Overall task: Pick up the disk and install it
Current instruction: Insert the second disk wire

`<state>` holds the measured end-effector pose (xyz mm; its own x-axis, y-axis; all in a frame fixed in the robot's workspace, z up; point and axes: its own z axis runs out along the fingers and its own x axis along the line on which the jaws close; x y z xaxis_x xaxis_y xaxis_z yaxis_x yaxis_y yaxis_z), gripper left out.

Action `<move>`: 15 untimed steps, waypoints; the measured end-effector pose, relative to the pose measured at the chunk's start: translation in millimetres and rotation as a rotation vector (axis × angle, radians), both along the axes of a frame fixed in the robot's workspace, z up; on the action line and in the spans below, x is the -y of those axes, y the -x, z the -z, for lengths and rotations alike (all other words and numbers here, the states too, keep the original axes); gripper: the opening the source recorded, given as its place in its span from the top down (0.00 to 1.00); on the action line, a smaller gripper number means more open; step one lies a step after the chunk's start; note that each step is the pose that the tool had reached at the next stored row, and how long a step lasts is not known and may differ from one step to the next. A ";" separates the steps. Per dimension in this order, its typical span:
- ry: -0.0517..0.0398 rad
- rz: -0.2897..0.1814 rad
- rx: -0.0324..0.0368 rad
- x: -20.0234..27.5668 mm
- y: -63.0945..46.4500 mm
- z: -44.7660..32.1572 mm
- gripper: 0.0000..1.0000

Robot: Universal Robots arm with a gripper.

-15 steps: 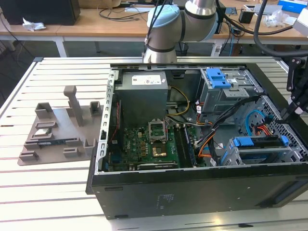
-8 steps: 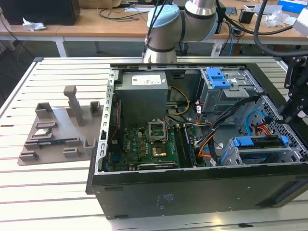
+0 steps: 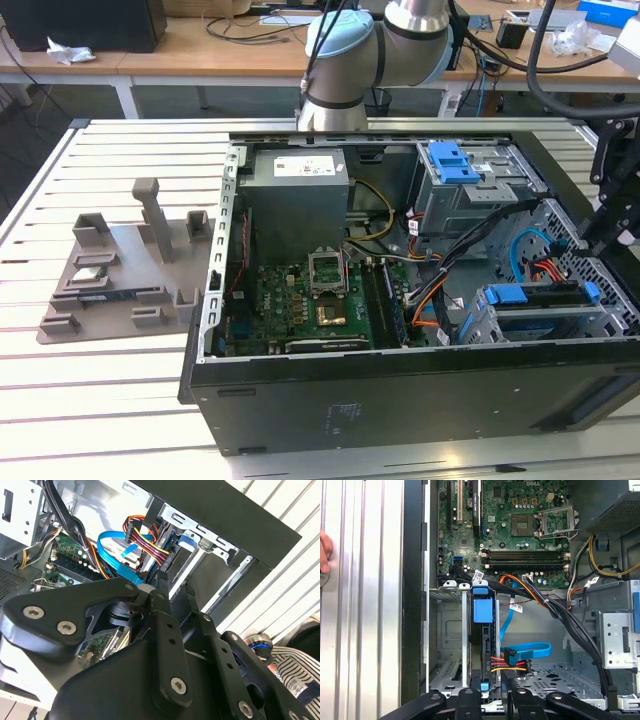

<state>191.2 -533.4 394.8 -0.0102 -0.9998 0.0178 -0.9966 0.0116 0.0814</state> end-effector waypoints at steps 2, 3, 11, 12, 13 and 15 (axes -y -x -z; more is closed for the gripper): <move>0.0003 0.000 0.0001 -1.2 0.2 -0.1 0.70; 0.0002 0.000 0.0001 -2.2 0.3 0.0 0.70; 0.0002 0.000 0.0000 -5.6 2.8 0.5 0.70; 0.0003 0.000 0.0000 -6.2 3.1 0.6 0.70; 0.0003 0.000 0.0000 -6.7 3.4 0.7 0.70; 0.0003 0.000 0.0001 -8.0 5.0 1.1 0.70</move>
